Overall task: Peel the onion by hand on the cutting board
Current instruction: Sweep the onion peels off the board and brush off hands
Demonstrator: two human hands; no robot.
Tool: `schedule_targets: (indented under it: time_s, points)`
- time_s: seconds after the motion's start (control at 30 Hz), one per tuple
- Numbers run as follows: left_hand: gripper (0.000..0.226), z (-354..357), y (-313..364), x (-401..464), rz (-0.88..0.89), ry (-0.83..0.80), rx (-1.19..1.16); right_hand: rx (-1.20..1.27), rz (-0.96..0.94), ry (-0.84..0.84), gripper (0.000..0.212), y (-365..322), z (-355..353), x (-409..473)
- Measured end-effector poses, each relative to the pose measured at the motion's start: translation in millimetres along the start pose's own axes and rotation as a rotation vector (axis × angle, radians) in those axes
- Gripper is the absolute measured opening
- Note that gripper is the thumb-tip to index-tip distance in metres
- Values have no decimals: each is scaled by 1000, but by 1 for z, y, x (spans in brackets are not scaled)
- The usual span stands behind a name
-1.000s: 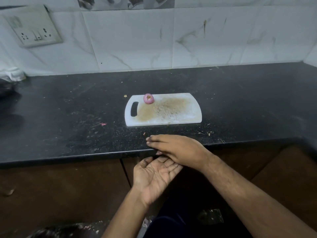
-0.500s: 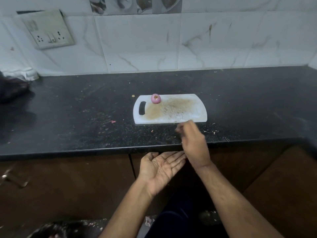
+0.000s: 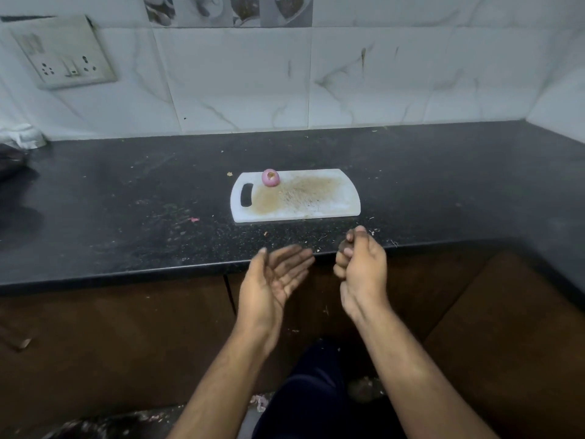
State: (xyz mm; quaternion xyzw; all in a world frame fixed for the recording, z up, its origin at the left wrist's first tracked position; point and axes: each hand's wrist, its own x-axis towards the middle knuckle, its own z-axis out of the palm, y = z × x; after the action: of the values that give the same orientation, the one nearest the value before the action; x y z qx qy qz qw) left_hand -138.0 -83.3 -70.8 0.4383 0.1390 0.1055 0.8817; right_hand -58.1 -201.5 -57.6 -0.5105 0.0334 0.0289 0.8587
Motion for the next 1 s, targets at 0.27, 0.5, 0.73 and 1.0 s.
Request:
schedule_targets:
  time_s: [0.27,0.5,0.73,1.0]
  points:
    - [42,0,31,33,589,223,1148,-64,-130,44,32,-38,-2,47]
    - [70,-1,5,53,435,289,1650,-795,-383,93,39,-52,-29,122]
    - [77,21,-17,47,641,223,1505,-839,-277,-158,33,-17,9,108]
    - [64,50,-19,41,376,58,102,-491,-89,-180,34,21,71,51]
